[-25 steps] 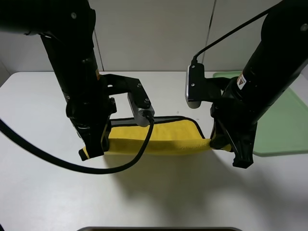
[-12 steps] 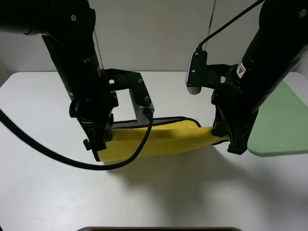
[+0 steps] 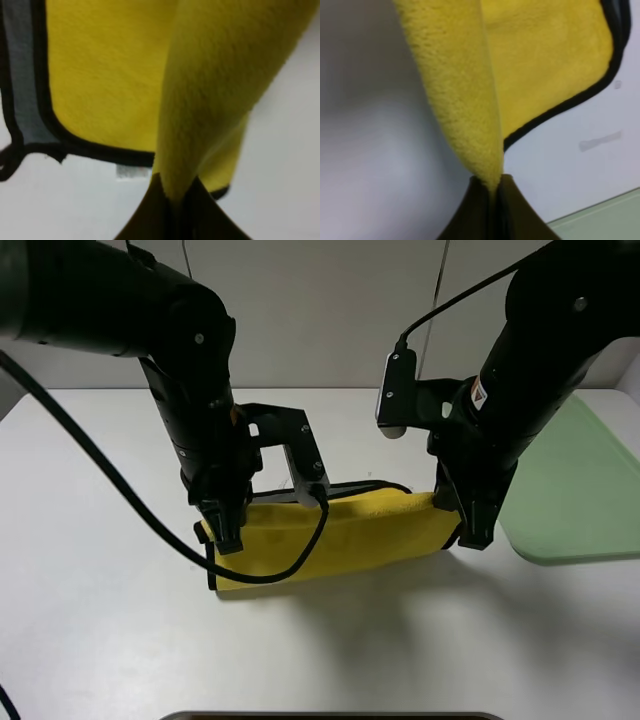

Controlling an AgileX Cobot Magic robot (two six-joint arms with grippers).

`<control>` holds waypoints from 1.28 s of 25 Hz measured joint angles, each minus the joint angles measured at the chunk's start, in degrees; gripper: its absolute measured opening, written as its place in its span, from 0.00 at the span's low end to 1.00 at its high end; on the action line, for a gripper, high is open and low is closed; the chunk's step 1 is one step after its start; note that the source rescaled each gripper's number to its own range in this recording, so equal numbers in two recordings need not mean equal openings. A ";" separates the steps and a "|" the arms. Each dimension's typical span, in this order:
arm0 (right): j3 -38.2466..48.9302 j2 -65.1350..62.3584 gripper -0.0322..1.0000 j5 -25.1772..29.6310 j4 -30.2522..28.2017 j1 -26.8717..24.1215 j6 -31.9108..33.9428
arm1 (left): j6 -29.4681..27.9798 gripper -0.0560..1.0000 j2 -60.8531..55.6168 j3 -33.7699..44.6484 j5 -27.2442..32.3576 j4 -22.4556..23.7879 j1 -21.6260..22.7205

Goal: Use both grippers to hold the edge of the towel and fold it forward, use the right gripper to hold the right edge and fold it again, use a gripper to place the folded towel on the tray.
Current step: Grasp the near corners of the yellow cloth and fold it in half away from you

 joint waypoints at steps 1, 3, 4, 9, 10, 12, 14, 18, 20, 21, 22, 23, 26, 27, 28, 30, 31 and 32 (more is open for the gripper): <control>0.00 0.62 0.03 -0.72 -1.03 0.00 0.90 | -0.41 0.05 0.50 0.00 -0.47 0.08 0.00; 0.00 2.11 0.03 -2.20 -3.15 0.00 2.74 | -0.89 0.05 1.33 0.00 -1.49 0.08 0.51; 0.00 2.85 0.03 -2.84 -4.10 0.00 3.68 | -1.06 0.05 1.55 0.00 -2.06 0.08 0.83; -0.05 5.68 0.03 -7.12 -5.66 -1.77 5.33 | -2.22 0.05 1.84 0.00 -5.90 0.13 3.50; -0.05 6.13 0.03 -8.08 -5.74 -2.21 5.38 | -2.29 0.05 1.84 0.00 -6.57 0.13 3.99; -0.66 7.06 0.03 -9.10 -5.81 -2.85 5.49 | -2.34 0.05 1.84 0.00 -7.75 0.13 4.75; -1.46 8.10 0.03 -10.38 -6.31 -3.17 5.49 | -2.47 0.05 1.84 0.00 -8.70 0.13 5.48; -4.01 10.35 0.03 -11.52 -7.09 -3.17 5.49 | -2.53 0.05 1.84 0.00 -9.54 0.38 6.36; -5.43 11.49 0.03 -11.46 -7.38 -3.17 5.49 | -2.53 0.05 1.89 0.00 -10.27 0.45 6.80; -6.06 12.06 0.03 -11.46 -7.47 -3.17 5.49 | -2.65 0.05 1.90 0.00 -10.67 0.52 7.07; -6.56 12.56 0.03 -11.46 -7.49 -3.17 5.49 | -2.78 0.05 2.04 0.00 -11.10 0.72 7.34; -6.82 12.82 0.03 -11.46 -7.54 -3.17 5.49 | -2.93 0.05 2.38 0.00 -11.47 1.04 7.61; -7.04 13.45 0.03 -12.19 -7.54 -3.17 5.49 | -3.66 0.05 4.45 0.00 -11.91 1.64 8.48; -7.04 13.45 0.03 -12.73 -7.54 -3.17 5.49 | -3.79 0.05 5.32 0.00 -12.26 1.64 8.73; -7.04 13.50 0.03 -13.19 -7.54 -3.17 5.49 | -3.97 0.05 6.00 0.00 -12.89 1.64 9.06; -7.06 13.50 0.03 -14.25 -7.54 -3.17 5.49 | -3.98 0.05 6.66 0.00 -14.15 1.81 9.32; -7.06 13.50 0.03 -14.58 -7.56 -3.17 5.49 | -3.98 0.05 6.92 0.00 -14.93 1.87 9.32; -7.06 13.50 0.03 -14.66 -7.62 -3.17 5.49 | -3.98 0.05 7.04 0.00 -15.93 2.04 9.32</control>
